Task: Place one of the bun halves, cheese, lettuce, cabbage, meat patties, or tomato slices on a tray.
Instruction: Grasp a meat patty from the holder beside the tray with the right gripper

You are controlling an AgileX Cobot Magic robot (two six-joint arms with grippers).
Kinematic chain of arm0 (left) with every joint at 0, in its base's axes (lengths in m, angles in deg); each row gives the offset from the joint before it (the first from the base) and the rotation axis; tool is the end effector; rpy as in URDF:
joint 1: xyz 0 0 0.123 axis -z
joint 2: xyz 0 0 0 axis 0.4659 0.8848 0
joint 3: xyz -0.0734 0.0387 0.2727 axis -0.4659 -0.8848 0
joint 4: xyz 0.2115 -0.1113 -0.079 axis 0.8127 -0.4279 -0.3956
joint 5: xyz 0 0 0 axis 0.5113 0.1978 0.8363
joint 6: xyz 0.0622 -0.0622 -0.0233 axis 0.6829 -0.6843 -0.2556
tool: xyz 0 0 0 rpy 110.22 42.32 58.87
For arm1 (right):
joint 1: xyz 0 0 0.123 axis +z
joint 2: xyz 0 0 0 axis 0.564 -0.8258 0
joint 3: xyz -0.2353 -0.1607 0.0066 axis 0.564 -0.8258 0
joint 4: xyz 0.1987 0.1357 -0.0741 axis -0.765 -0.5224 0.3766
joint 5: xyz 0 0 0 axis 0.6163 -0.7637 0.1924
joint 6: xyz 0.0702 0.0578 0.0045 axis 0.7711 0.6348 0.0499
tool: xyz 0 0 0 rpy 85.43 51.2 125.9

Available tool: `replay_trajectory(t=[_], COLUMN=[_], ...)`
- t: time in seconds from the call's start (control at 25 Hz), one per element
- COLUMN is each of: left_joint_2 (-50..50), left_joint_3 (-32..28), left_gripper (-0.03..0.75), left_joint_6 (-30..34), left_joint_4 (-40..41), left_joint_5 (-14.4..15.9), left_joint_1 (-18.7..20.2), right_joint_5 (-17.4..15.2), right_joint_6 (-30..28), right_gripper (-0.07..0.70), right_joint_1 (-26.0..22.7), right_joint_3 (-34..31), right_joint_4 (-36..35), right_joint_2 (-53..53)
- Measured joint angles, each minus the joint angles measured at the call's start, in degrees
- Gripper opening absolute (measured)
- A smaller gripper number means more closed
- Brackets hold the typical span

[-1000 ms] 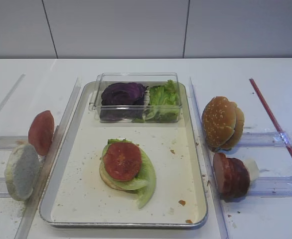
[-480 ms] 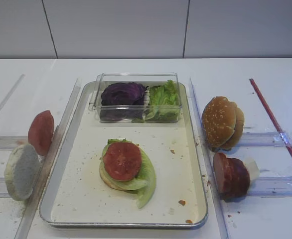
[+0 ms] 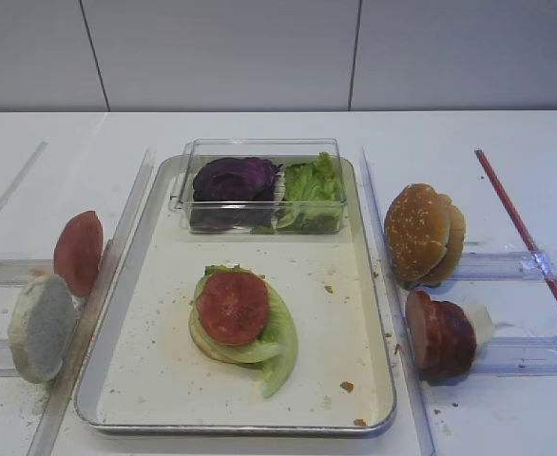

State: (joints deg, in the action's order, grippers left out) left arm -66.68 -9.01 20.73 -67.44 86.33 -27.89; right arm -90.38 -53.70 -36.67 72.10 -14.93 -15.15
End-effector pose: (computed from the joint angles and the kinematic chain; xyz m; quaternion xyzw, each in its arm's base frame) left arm -0.0130 -0.0026 0.2641 0.0523 0.8795 0.0122 0.4729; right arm -0.0011 0.0043 0.3195 -0.0138 0.8659 -0.0015 0.5000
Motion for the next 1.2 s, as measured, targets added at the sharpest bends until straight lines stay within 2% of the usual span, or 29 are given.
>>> replay_trajectory(t=[0.2,0.44,0.56,0.8,1.0,1.2], left_joint_2=[0.0,0.0,0.0,0.0,0.0,0.0], left_joint_3=[0.0,0.0,0.0,0.0,0.0,0.0], left_gripper=[0.477,0.481,0.481,0.481,0.481,0.481], left_joint_6=[-2.7,-4.2,-4.2,-4.3,-4.3,-4.3], left_joint_4=[1.9,2.9,3.0,3.0,3.0,3.0], left_joint_5=[0.0,-0.1,-0.1,-0.1,-0.1,-0.1], left_joint_1=[0.0,0.0,0.0,0.0,0.0,0.0], right_joint_5=[-2.1,-7.4,-7.9,-7.9,-7.9,-7.8], right_joint_6=[0.0,0.0,0.0,-1.0,-2.0,-0.9], right_gripper=[0.450,0.450,0.450,0.450,0.450,0.450], right_joint_1=[0.0,0.0,0.1,0.3,0.8,8.0], right_joint_3=[8.5,19.9,24.0,27.5,27.7,27.9], right_joint_4=[-0.9,-5.4,-8.1,-15.7,-18.6,-16.7], right_joint_2=[-9.9,-22.2,-27.6,-35.6,-40.7,-45.3])
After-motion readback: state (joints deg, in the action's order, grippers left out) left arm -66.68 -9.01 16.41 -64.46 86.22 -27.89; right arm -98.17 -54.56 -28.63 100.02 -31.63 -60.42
